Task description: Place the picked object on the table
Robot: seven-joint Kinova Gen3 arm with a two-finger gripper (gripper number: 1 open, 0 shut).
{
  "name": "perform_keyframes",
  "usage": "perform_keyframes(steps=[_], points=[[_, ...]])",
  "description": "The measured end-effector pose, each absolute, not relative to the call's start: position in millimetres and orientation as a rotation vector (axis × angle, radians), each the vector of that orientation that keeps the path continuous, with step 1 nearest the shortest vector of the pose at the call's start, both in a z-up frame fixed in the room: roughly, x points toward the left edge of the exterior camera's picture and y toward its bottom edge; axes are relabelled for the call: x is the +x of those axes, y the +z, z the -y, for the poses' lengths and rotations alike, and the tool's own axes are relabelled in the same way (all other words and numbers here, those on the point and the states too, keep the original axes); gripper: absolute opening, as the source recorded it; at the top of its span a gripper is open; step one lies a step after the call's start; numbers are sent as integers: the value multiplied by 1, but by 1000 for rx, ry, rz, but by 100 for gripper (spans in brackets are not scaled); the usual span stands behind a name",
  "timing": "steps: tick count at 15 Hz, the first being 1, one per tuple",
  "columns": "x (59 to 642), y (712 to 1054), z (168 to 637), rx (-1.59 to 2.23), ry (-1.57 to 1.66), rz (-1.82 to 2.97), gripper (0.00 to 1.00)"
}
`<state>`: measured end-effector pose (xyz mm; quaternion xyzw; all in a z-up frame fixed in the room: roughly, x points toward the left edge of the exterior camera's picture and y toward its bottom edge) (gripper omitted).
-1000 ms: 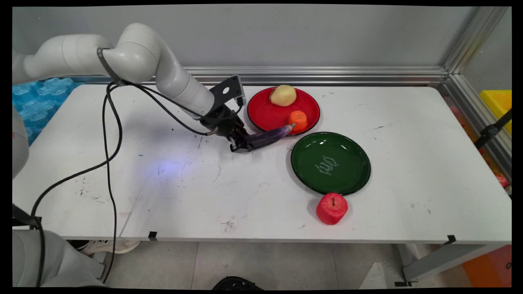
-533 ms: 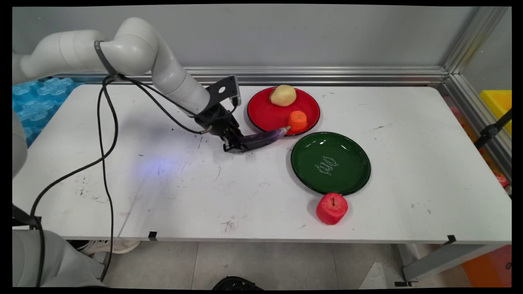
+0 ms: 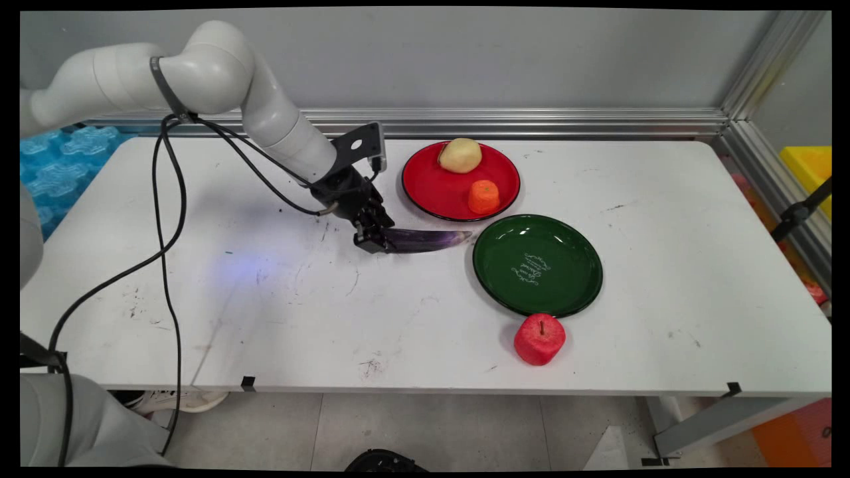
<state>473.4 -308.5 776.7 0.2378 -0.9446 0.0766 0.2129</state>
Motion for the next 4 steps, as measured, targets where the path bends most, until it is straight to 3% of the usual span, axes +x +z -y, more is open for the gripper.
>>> perform_keyframes(steps=[4], points=[[474, 778, 312, 662, 219, 2624, 100]])
